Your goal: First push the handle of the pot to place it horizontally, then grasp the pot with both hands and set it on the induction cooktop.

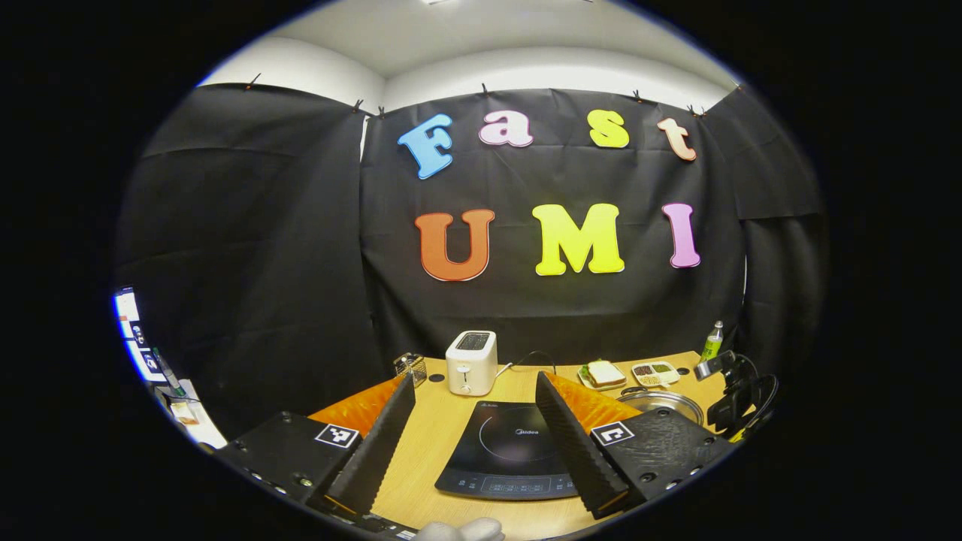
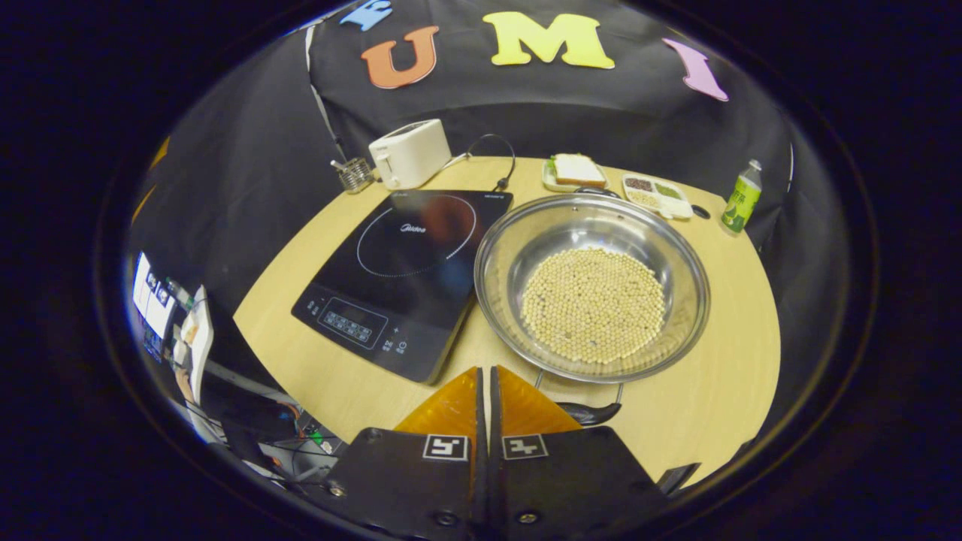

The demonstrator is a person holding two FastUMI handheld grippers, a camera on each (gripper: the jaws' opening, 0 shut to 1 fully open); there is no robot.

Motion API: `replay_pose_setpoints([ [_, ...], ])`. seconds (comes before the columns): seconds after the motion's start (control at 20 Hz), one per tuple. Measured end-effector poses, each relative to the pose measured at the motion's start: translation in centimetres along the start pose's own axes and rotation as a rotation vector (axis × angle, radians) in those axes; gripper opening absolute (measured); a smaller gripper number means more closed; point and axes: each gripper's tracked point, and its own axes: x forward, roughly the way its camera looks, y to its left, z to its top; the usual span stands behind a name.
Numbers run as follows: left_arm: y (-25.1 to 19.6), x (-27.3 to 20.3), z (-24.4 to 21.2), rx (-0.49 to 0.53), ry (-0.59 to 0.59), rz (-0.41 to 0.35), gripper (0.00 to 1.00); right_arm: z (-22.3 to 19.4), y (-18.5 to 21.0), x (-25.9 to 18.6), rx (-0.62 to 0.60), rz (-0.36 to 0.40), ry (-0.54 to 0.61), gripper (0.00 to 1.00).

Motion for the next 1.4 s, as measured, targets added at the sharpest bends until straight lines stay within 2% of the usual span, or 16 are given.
replay_pose_setpoints([
  [0.05,0.0,0.0,0.0,0.003,0.002,0.000,0.96,-0.1,-0.2,0.4,0.006,-0.002,0.007,0.01],
  [0.1,-0.1,0.1,0.1,0.006,0.001,0.000,0.96,-0.2,-0.4,0.9,0.008,-0.010,0.014,0.04],
  [0.4,-0.8,0.7,0.0,0.007,0.011,-0.013,0.96,-1.4,-2.1,2.5,0.047,-0.036,0.062,0.04],
  [0.5,-0.9,0.6,-0.1,0.003,0.017,-0.017,0.96,-1.9,-1.9,2.7,0.079,-0.020,0.077,0.03],
  [0.55,-1.0,0.6,0.0,0.000,0.016,-0.017,0.96,-2.2,-1.9,3.0,0.076,-0.020,0.078,0.01],
  [0.7,-1.2,0.7,0.1,0.000,0.016,-0.018,0.96,-3.0,-2.6,2.7,0.063,-0.039,0.083,0.04],
  [0.75,-1.3,0.8,0.0,0.001,0.017,-0.019,0.96,-3.3,-2.9,2.6,0.074,-0.040,0.086,0.00],
  [0.8,-1.4,0.9,-0.1,0.002,0.019,-0.021,0.96,-3.6,-3.2,2.6,0.089,-0.043,0.089,0.04],
  [0.95,-1.8,1.1,-0.1,0.004,0.020,-0.027,0.96,-3.9,-4.9,2.1,0.115,-0.063,0.086,0.04],
  [1.0,-2.0,1.2,-0.1,0.006,0.019,-0.029,0.96,-4.0,-5.5,1.9,0.122,-0.070,0.086,0.00],
  [1.1,-2.3,1.6,-0.1,0.004,0.018,-0.031,0.96,-4.1,-6.6,1.6,0.135,-0.088,0.083,0.04],
  [1.2,-2.6,1.8,0.1,-0.001,0.017,-0.035,0.96,-4.4,-8.0,1.2,0.146,-0.111,0.080,0.00],
  [1.25,-2.9,1.9,0.1,-0.002,0.016,-0.038,0.96,-4.5,-8.7,1.0,0.151,-0.122,0.080,0.04],
  [1.4,-3.9,2.3,0.0,-0.002,0.017,-0.047,0.96,-4.4,-10.9,0.4,0.173,-0.149,0.079,0.04],
])
